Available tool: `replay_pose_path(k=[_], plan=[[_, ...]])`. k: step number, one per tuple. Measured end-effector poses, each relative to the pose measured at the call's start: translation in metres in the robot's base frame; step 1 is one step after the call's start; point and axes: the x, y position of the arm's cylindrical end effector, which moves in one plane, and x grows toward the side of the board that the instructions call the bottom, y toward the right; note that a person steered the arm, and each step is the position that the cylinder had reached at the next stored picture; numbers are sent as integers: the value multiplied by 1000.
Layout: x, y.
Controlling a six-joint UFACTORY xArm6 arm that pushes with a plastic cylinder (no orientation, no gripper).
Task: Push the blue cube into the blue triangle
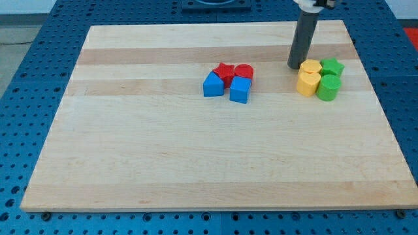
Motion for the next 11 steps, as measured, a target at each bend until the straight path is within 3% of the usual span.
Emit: replay_pose_path(k=[5, 6, 7, 8, 9, 11], plan=[[25, -107], [26, -111], [34, -60], [60, -50], [82, -66], [82, -117]])
